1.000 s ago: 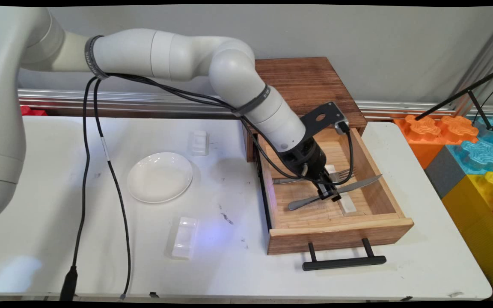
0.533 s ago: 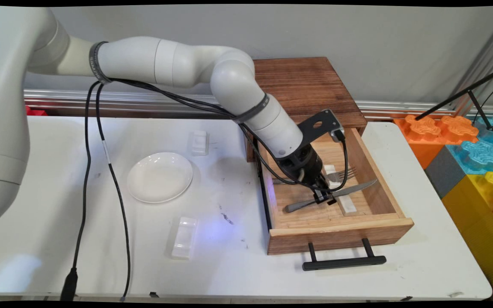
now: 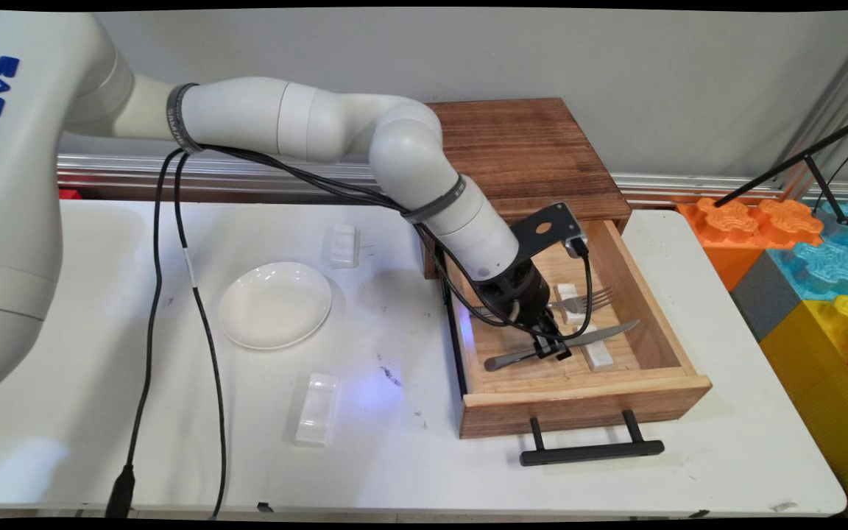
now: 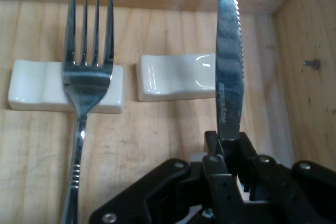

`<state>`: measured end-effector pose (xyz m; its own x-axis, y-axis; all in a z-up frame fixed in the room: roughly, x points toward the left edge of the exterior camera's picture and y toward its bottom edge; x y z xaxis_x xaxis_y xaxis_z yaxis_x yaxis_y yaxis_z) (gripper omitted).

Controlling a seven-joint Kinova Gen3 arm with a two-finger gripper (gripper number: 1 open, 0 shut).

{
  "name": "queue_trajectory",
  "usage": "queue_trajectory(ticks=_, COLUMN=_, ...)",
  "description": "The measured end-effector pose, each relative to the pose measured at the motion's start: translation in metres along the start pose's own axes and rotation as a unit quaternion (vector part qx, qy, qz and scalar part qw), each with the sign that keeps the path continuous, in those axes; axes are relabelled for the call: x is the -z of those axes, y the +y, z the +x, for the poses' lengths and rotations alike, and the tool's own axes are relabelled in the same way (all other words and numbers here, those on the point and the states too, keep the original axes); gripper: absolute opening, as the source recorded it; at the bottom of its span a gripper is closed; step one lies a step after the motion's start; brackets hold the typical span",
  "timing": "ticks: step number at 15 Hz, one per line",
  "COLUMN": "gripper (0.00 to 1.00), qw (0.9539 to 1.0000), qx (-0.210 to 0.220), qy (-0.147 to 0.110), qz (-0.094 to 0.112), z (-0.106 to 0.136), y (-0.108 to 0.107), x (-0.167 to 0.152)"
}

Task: Place the picked object into the drawer

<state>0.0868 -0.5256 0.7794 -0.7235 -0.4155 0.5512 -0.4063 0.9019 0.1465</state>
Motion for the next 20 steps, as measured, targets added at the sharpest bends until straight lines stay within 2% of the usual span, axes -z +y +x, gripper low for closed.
queue_trajectory(ticks=11, gripper=0.0, qw=1.0, qx=0.003, qy=-0.003, qz=-0.003, z=-0.0025, y=-0.0026, x=-0.0105)
queue_trajectory(ticks=12, gripper=1.0, qw=1.0, qx=0.003, qy=-0.003, qz=-0.003, z=-0.0024, y=-0.0028, x=-0.0108)
queue_trajectory(ticks=20, gripper=1.0, qw=1.0, qx=0.004, qy=0.002, qz=-0.004, z=0.0002, y=-0.0027, x=-0.0063)
